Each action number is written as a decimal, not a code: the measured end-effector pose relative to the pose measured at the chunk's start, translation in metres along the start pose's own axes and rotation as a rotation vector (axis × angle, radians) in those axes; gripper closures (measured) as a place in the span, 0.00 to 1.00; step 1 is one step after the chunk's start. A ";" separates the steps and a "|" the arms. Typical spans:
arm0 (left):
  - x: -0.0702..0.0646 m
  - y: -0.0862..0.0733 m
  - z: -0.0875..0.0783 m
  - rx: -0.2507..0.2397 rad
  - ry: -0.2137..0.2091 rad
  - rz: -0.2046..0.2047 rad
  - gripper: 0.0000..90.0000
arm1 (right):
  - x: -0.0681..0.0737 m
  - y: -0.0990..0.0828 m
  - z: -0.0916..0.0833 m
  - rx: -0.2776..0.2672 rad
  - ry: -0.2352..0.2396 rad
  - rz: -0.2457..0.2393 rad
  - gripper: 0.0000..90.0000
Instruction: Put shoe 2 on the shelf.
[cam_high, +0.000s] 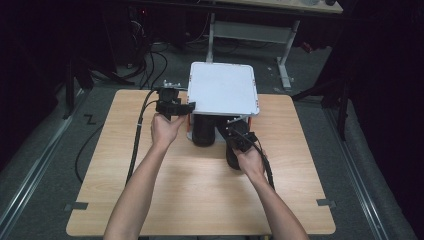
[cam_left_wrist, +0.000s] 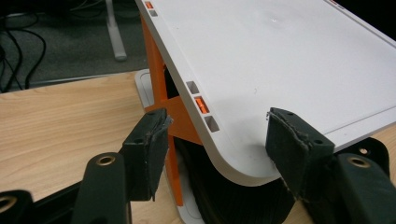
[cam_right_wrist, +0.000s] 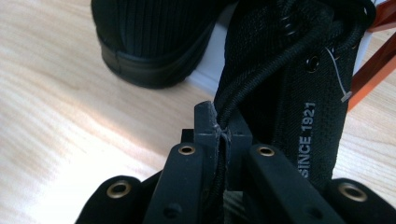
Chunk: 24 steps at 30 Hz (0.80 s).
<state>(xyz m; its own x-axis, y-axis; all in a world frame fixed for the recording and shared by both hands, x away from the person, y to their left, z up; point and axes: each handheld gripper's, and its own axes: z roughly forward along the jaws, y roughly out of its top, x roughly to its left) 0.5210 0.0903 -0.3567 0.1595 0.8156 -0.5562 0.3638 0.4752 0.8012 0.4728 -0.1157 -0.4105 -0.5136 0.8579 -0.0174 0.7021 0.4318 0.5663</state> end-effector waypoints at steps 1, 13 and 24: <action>-0.004 -0.001 0.000 0.000 0.012 0.034 0.46 | 0.000 0.002 0.004 -0.003 0.001 0.013 0.97; -0.006 -0.002 0.000 -0.001 0.008 0.059 0.49 | -0.001 0.022 0.014 -0.039 -0.028 0.036 0.94; -0.005 -0.002 0.000 -0.002 0.005 0.044 0.49 | -0.010 0.034 0.023 -0.088 -0.053 0.019 0.94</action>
<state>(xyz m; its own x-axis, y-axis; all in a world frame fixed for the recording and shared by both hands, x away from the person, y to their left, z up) 0.5192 0.0857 -0.3557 0.1705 0.8377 -0.5189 0.3548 0.4391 0.8254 0.5135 -0.1032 -0.4096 -0.4723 0.8801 -0.0482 0.6638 0.3912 0.6374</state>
